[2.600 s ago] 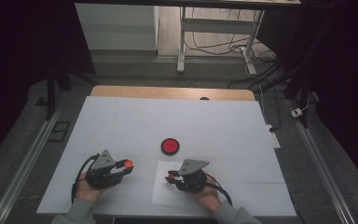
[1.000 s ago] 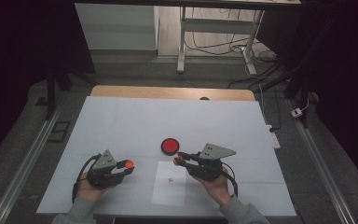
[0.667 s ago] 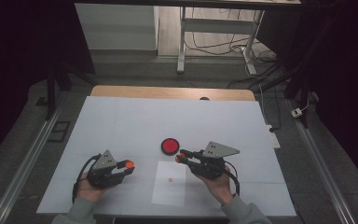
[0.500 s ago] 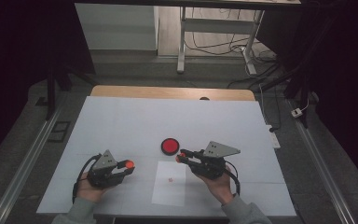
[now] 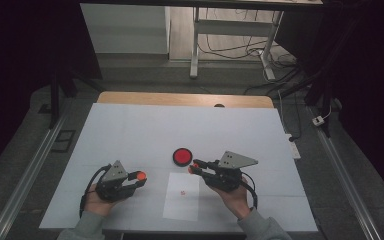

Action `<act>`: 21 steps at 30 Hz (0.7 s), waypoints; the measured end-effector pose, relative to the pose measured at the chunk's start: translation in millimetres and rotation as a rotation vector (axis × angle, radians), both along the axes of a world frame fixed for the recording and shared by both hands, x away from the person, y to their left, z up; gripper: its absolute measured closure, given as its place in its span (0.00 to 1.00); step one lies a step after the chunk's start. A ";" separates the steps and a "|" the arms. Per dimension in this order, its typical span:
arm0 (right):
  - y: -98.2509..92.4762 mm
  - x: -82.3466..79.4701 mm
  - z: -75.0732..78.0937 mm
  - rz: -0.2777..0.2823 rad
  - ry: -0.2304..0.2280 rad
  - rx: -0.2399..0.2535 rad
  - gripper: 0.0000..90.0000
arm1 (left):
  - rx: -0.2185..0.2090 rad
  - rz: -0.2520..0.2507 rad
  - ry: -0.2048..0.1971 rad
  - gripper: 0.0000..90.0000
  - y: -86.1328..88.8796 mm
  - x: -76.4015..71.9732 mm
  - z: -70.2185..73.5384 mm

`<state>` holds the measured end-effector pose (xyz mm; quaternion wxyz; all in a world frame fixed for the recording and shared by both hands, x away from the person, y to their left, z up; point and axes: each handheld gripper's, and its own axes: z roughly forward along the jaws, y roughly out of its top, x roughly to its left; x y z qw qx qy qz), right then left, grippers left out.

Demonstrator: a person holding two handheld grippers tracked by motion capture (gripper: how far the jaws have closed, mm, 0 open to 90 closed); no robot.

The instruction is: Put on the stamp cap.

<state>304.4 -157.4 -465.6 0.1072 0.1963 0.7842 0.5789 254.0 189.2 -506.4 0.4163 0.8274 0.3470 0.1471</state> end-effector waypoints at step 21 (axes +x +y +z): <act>3.1 -1.2 -1.1 0.008 0.002 -0.001 0.80 | 0.011 -0.067 -0.033 0.72 -24.7 1.3 6.4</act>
